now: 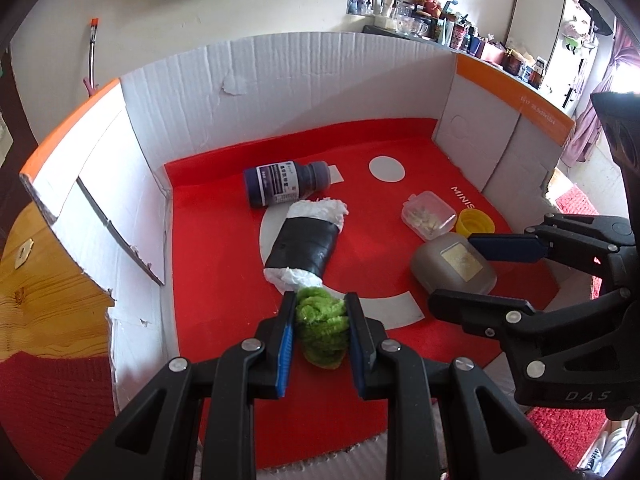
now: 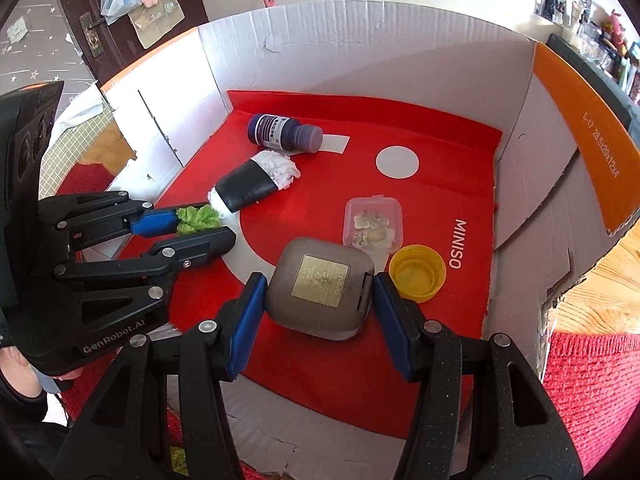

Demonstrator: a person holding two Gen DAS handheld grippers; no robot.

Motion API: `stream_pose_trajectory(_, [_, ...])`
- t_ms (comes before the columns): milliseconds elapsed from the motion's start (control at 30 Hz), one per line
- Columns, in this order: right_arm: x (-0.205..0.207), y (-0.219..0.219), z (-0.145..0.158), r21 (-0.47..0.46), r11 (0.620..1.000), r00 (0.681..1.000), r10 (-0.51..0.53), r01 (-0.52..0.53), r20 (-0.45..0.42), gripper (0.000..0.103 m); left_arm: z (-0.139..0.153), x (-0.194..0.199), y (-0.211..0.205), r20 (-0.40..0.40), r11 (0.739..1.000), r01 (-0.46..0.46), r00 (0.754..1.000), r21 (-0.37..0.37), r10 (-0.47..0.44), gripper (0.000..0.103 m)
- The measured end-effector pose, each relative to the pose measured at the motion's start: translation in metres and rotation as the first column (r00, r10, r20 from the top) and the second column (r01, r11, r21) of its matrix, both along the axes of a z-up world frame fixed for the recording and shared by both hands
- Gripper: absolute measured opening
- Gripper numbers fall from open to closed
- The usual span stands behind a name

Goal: Organize objects
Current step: 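Lower the green plush and grey case onto the red mat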

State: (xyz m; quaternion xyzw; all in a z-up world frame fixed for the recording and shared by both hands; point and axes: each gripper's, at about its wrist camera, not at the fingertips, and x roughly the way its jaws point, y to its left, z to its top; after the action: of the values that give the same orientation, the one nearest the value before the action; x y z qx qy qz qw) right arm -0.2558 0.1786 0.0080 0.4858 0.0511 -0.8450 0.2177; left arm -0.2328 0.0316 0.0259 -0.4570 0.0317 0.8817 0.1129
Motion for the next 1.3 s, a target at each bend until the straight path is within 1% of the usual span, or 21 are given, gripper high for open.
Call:
stream_pose_trajectory(867, [-0.0026, -0.0049, -0.0027, -0.032, 0.999, 1.0, -0.013, 0.013, 0.007, 0.054, -0.001, -0.0003, -0.0036, -0.005, 0.999, -0.007, 1.0, 0.032, 0.008, 0.026])
stream_pose_trajectory(1067, [-0.0025, -0.0053, -0.0034, -0.04, 0.999, 1.0, -0.019, 0.019, 0.004, 0.054, -0.0013, 0.0004, -0.0017, -0.012, 1.0, -0.006, 1.0, 0.029, 0.006, 0.029])
stream_pose_trajectory(1133, [-0.0025, -0.0049, -0.0036, -0.046, 0.999, 1.0, -0.02, 0.02, 0.004, 0.054, -0.0013, 0.0012, -0.0015, -0.013, 1.0, -0.006, 1.0, 0.031, 0.006, 0.032])
stream_pose_trajectory(1300, [-0.0022, -0.0045, -0.004, -0.058, 0.998, 1.0, -0.021, 0.021, 0.004, 0.054, -0.0026, 0.0029, -0.0026, -0.018, 0.999, -0.01, 1.0, 0.036, 0.011, 0.033])
